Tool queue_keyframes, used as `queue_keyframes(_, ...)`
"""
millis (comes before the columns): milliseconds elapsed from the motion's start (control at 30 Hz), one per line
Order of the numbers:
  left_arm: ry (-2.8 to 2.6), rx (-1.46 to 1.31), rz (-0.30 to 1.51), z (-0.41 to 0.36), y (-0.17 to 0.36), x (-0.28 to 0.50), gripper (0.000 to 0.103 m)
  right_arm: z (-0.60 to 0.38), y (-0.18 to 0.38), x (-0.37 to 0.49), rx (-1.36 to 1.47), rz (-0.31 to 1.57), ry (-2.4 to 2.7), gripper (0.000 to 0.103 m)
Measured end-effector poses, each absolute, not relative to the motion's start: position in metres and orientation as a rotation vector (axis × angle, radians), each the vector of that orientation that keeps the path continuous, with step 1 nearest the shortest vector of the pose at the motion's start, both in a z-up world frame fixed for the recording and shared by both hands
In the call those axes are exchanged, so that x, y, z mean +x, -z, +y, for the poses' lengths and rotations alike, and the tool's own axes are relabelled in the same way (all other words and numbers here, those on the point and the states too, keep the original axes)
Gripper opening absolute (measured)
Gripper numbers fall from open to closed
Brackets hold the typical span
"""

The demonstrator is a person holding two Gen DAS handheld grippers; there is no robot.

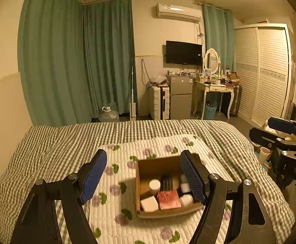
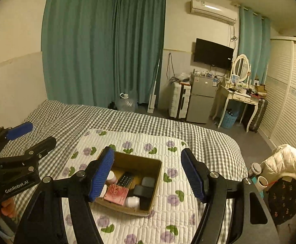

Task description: Organize rigid objects

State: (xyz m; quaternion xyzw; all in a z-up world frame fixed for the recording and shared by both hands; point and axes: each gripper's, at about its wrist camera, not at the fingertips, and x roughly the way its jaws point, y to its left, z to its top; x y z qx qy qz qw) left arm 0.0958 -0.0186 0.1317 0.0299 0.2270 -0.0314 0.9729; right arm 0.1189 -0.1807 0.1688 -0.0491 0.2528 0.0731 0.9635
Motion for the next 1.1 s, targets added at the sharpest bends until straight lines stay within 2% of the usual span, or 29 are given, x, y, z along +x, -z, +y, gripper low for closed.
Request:
queue_keyframes(200, 0.057, 0.075, 0.466, -0.009, -0.091, 0.075, 0.077, -0.173, -0.126, 0.090, -0.073, 0.505, -0.157, 0.068)
queue_keyframes(433, 0.029, 0.083, 0.469, 0.004, -0.036, 0.072, 0.077, -0.177, -0.046, 0.097, -0.006, 0.522, -0.134, 0.068)
queue_keyframes(633, 0.020, 0.045, 0.488, 0.007, -0.009, 0.081, 0.078, -0.186, -0.006, 0.101, 0.012, 0.530, -0.107, 0.068)
queue_keyframes(700, 0.026, 0.041, 0.486, 0.006, -0.004, 0.080, 0.091, -0.188, -0.002, 0.103, 0.019, 0.528, -0.104, 0.079)
queue_keyframes(733, 0.023, 0.039, 0.479, 0.005, -0.003, 0.078, 0.094, -0.188, -0.001, 0.104, 0.026, 0.526, -0.107, 0.092)
queue_keyframes(767, 0.021, 0.038, 0.475, 0.004, -0.002, 0.078, 0.099, -0.189, -0.001, 0.105, 0.035, 0.526, -0.111, 0.098)
queue_keyframes(800, 0.018, 0.036, 0.471, 0.003, -0.002, 0.077, 0.103, -0.190, -0.001, 0.106, 0.044, 0.524, -0.108, 0.100)
queue_keyframes(833, 0.017, 0.035, 0.467, 0.003, -0.002, 0.076, 0.103, -0.191, -0.001, 0.106, 0.050, 0.519, -0.101, 0.103)
queue_keyframes(1100, 0.000, 0.069, 0.484, -0.002, 0.001, 0.077, 0.103, -0.189, 0.000, 0.105, 0.024, 0.518, -0.081, 0.103)
